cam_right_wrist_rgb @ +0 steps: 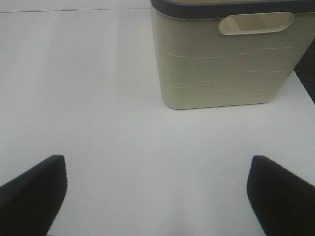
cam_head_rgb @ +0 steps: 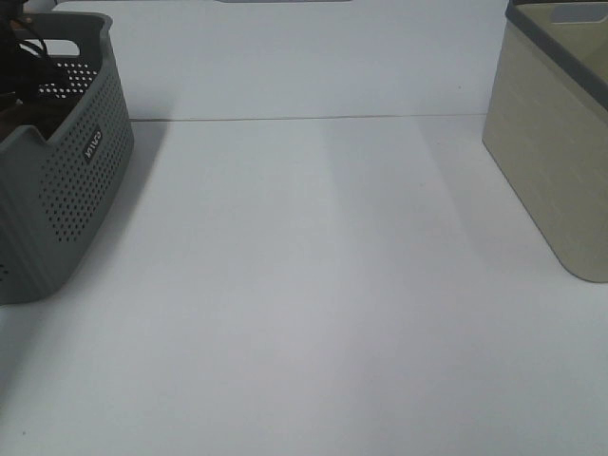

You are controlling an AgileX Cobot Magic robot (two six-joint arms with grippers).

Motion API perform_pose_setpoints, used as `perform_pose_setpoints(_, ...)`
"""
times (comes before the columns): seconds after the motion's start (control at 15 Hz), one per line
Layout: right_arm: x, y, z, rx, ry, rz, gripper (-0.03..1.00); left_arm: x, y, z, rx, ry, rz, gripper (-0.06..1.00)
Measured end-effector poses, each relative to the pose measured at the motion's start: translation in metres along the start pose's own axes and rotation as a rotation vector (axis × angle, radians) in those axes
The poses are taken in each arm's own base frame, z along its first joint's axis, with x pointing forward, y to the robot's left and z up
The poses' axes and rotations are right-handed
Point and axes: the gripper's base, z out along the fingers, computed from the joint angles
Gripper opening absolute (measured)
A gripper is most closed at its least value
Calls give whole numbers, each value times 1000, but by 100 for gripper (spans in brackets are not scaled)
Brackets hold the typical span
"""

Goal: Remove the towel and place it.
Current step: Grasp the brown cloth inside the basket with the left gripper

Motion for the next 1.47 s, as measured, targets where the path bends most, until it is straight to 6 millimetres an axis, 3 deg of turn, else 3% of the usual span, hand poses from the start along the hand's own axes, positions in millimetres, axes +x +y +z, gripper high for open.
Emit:
perform_pose_setpoints(0.2,0,0,0,0,0,0,93,1,0,2,1,1,11,25)
perform_pose_setpoints(0.33,0,0,0,0,0,0,93,4,1,6,-22,27,34,3)
perform_pose_setpoints(0.53,0,0,0,0,0,0,93,-2,4,-1,-44,8,58,0)
perform_pose_setpoints(1.2,0,0,0,0,0,0,93,-42,24,-108,4,-207,-19,0)
perform_pose_setpoints(1.47,0,0,0,0,0,0,93,-57,15,-185,94,-370,25,0)
